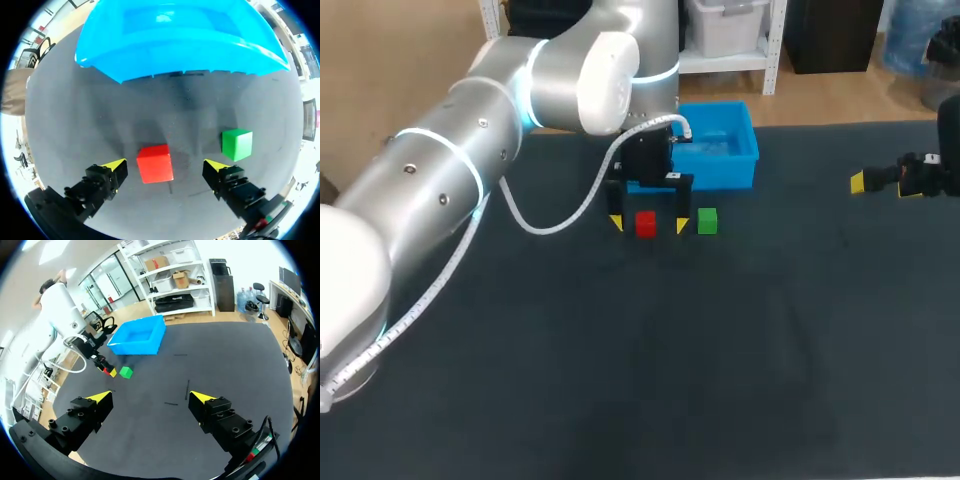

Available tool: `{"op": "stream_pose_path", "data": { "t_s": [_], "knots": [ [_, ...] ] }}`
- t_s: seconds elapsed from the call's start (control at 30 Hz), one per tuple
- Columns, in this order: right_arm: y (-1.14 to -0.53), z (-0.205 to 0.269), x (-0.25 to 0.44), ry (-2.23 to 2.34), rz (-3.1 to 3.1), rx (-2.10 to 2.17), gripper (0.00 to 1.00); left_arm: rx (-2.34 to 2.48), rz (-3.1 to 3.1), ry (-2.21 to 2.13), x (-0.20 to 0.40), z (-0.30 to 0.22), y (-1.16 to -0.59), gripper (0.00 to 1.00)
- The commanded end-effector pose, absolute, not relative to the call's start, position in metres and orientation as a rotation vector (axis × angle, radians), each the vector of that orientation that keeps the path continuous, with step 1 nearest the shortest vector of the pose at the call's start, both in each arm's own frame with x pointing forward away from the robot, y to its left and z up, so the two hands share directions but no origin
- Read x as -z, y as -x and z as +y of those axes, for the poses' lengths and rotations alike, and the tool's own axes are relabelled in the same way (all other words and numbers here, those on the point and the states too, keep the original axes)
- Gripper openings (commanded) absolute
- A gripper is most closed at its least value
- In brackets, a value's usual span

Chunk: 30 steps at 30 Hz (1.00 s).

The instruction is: Use the left arm to pick the red cube and place it into the blue plastic box first, then use the right arm to grasp the green cube and put it into the same blue plastic box after the first action is fully finished.

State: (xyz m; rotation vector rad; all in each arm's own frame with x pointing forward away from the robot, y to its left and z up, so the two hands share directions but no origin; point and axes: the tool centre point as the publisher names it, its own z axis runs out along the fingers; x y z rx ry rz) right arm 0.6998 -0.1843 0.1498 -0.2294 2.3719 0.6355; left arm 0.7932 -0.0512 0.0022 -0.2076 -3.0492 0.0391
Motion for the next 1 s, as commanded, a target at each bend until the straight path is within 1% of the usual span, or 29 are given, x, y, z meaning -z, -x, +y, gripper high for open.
{"op": "stream_pose_path", "data": {
  "t_s": [0.03, 0.7, 1.0],
  "knots": [
    [-0.7, -0.185, -0.15, 0.231, 2.373, -0.636, 1.0, -0.016, -2.944, 0.174, 0.0, -0.055, -0.802, 1.0],
    [-0.7, -0.185, -0.15, 0.231, 2.373, -0.636, 1.0, -0.032, -2.901, 0.058, 0.014, -0.042, -0.802, 1.0],
    [-0.7, -0.185, -0.15, 0.231, 2.373, -0.636, 1.0, -0.021, -2.901, 0.067, 0.017, -0.044, -0.808, 1.0]
  ]
}}
